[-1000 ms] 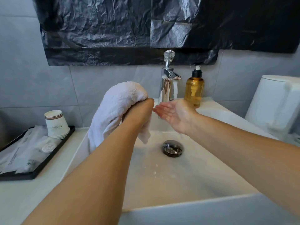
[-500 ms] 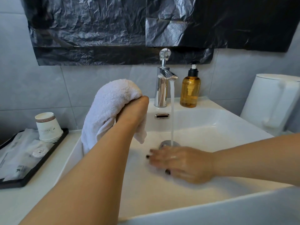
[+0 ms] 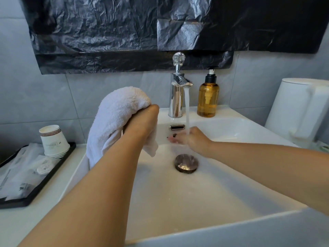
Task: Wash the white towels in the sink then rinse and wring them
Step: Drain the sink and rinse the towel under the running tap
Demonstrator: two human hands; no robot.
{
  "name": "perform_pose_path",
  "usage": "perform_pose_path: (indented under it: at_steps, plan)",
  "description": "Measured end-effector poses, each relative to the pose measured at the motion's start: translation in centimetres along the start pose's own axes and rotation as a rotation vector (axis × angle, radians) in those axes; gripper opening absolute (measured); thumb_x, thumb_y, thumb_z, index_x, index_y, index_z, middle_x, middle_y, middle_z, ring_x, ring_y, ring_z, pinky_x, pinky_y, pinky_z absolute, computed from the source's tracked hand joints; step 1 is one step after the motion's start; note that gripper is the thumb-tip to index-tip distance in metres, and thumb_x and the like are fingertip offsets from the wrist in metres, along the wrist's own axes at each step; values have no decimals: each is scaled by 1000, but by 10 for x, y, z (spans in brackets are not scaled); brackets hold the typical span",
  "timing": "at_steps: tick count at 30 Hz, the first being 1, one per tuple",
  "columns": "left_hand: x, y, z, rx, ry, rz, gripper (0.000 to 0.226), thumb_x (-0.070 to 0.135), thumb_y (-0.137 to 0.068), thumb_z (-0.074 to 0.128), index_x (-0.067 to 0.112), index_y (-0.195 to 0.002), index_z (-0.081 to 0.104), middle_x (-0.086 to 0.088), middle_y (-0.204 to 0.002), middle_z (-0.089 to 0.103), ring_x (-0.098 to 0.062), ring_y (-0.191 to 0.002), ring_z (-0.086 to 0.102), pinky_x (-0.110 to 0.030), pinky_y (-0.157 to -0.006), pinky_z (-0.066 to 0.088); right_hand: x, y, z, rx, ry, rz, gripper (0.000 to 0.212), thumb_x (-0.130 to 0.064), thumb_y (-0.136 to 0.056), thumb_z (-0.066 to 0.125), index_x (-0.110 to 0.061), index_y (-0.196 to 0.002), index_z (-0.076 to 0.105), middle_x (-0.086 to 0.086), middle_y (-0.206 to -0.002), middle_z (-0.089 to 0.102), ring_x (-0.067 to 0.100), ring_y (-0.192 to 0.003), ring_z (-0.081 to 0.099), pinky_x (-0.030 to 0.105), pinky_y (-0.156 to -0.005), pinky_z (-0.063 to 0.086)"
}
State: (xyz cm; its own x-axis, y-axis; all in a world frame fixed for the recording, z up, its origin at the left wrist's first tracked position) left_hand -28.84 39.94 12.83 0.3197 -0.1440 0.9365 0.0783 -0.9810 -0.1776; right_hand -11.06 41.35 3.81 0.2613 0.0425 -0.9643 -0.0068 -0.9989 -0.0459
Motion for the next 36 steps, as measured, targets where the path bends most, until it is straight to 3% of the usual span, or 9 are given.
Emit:
perform_pose_path:
  at_steps: [3, 9, 13, 17, 20, 22, 26, 33, 36]
  plan:
    - [-2, 0, 0, 18, 14, -10, 6, 24, -85, 56, 20, -84, 53, 1, -85, 52, -16, -78, 51, -28, -70, 36, -3, -1, 24, -203, 77, 84, 21, -9, -86, 68, -11, -67, 76, 7, -83, 76, 14, -85, 71, 22, -86, 54]
    - [3, 2, 7, -6, -13, 9, 8, 27, -85, 56, 20, -81, 54, 0, -82, 54, -17, -75, 52, -29, -68, 37, -25, -11, 26, -259, -150, 126, 19, -11, -93, 55, 0, -87, 70, 12, -88, 75, 26, -91, 70, 33, -94, 52]
    - [3, 3, 5, -28, -18, 12, 6, 22, -87, 55, 22, -87, 49, 4, -88, 48, -14, -78, 44, -27, -60, 28, -15, 5, 54, -350, 135, 166, 19, -17, -89, 62, -4, -80, 73, 3, -76, 74, 11, -72, 68, 11, -66, 50]
    - [2, 3, 0, -17, 38, -13, 5, 21, -88, 55, 18, -86, 51, 0, -84, 51, -16, -78, 47, -25, -61, 30, -24, 14, 26, -365, 200, 192, 27, -15, -95, 56, 0, -78, 71, 12, -82, 75, 24, -86, 70, 32, -91, 53]
    - [4, 4, 3, -34, 19, -7, 8, 23, -88, 55, 18, -82, 54, 1, -80, 55, -15, -73, 50, -25, -62, 33, -29, 23, -3, -200, 338, 87, 14, -5, -87, 66, -7, -99, 72, 10, -99, 74, 19, -92, 71, 26, -79, 57]
    - [4, 5, 8, -65, -11, -13, 9, 25, -89, 54, 19, -82, 54, 1, -81, 55, -15, -76, 51, -25, -66, 34, -25, 33, -11, -129, 97, 167, 28, 7, -85, 65, -6, -110, 63, 14, -101, 71, 18, -74, 72, 26, -65, 57]
    - [-3, 7, 12, -51, -47, -53, 18, 33, -85, 59, 22, -71, 60, 3, -82, 68, -15, -81, 61, -24, -68, 38, -29, 40, -12, 39, -143, 282, 22, 6, -88, 48, 1, -104, 62, 6, -57, 57, 9, -35, 34, 20, -32, 25]
    - [-5, 5, 8, -42, -63, -50, 16, 28, -88, 59, 18, -75, 59, 3, -79, 63, -11, -67, 53, -22, -61, 34, -63, 36, 1, 86, 449, -118, 25, -20, -92, 54, -19, -73, 71, -2, -64, 70, 15, -71, 67, 31, -74, 53]
    - [-8, 4, 8, -40, -42, -74, 21, 29, -87, 60, 20, -68, 59, 7, -74, 64, -10, -70, 57, -23, -63, 35, -61, 36, -16, 14, 541, -139, 21, -20, -90, 61, -19, -73, 73, -3, -78, 74, 18, -77, 67, 35, -66, 54]
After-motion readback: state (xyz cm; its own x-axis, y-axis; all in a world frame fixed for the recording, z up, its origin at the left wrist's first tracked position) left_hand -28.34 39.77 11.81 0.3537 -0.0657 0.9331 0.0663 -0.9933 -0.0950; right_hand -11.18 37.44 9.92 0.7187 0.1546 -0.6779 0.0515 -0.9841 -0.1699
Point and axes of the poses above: each hand's wrist, its own y-axis away from the middle knuckle, its own z-axis out of the palm, x = y × z, the point moved 5 cm from there along -y, towards the middle knuckle
